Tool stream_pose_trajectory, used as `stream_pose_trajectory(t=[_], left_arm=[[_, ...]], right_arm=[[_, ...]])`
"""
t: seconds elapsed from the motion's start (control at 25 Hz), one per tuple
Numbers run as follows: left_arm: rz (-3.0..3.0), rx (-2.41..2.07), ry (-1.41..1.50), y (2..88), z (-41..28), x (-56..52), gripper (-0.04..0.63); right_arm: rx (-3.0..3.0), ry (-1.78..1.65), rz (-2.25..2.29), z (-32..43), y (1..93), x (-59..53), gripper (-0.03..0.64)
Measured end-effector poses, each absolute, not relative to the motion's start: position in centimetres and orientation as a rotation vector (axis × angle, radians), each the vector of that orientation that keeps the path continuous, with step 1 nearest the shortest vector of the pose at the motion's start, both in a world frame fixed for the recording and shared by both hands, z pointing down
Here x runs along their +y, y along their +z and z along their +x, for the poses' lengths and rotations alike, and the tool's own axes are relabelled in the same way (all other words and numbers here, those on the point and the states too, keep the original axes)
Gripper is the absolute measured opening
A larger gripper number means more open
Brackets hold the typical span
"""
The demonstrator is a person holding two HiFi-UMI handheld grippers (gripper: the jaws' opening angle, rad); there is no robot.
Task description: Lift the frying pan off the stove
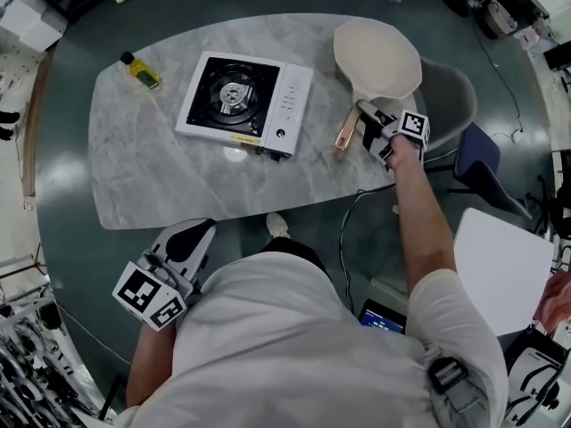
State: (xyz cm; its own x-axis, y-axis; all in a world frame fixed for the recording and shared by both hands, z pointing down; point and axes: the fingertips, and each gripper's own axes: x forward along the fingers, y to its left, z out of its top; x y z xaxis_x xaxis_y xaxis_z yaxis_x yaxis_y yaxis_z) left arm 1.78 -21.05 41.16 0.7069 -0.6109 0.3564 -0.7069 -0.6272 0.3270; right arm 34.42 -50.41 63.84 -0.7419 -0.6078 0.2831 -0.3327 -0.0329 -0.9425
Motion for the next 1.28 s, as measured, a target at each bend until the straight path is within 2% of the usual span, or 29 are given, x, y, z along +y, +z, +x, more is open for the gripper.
stream_pose_trajectory(t=[0.24, 0.44, 0.68, 0.88, 1.12, 1.28], left_arm=[[2.51, -0.97, 0.251, 40.7, -0.2, -16.8, 0.02], [2.537, -0.925, 0.219, 40.9, -2.2, -13.0, 0.02], [2.578, -0.861, 0.186, 40.5, -3.9, -8.8, 0.02], [2.621, -0.799, 0.194, 40.7, -5.0, -4.9, 0.02], [2.622, -0.766, 0.16, 41.4, -6.4, -1.2, 0.02], [2.633, -0.751, 0.148, 41.5, -7.0, 1.1, 0.02]], right_arm=[[1.995, -1.761, -1.112, 35.6, 61.9, -44.3, 0.259], [2.062, -1.648, -1.229, 34.5, 60.0, -38.6, 0.129], [2.175, -1.549, -1.203, 29.6, 56.0, -30.1, 0.013], [2.286, -1.509, -1.215, 24.6, 53.9, -21.7, 0.005], [2.402, -1.661, -1.126, 16.3, 54.1, -10.6, 0.005], [2.516, -1.634, -0.941, 10.9, 52.7, -5.3, 0.005]])
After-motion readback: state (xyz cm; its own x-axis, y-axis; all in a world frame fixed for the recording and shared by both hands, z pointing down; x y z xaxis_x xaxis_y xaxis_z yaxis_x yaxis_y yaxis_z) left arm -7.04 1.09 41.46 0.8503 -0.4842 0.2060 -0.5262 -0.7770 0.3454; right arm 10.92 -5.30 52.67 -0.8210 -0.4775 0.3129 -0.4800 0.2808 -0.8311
